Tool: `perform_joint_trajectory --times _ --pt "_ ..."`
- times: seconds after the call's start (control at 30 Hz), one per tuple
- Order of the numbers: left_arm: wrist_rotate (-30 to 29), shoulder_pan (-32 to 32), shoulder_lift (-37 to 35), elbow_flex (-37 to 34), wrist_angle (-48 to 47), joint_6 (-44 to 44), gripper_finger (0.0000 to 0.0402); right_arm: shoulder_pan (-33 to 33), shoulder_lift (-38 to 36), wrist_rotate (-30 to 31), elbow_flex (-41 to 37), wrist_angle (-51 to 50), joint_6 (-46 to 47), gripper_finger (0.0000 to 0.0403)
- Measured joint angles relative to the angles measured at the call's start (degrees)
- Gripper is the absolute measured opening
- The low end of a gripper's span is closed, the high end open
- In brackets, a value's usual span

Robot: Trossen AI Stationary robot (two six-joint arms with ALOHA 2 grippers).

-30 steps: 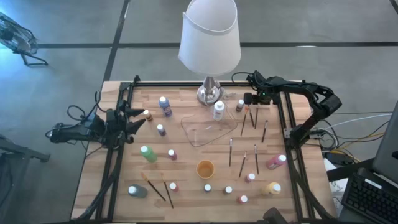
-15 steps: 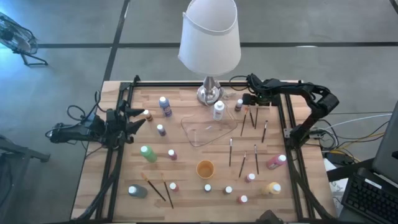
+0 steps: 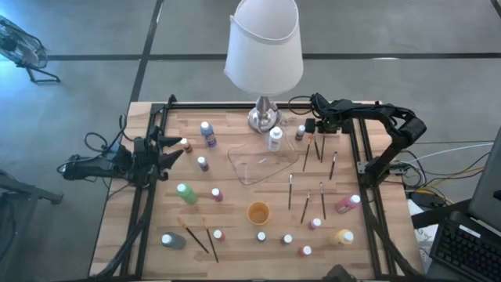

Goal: Pick & Place Paint Supplies
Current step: Put the black paint brush into the yellow cup

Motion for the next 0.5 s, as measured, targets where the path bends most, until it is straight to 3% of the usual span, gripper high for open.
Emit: perform_joint_trajectory --times 0.1,0.5 --pt "0.0 0.0 0.0 0.0 0.0 0.0 0.0218 0.0 0.0 -0.2 0.0 -0.4 -0.6 0.0013" --pt "0.0 0.0 0.0 0.0 0.0 0.0 0.0218 -0.1 -0.3 -0.9 0.0 -0.7 -2.0 0.0009"
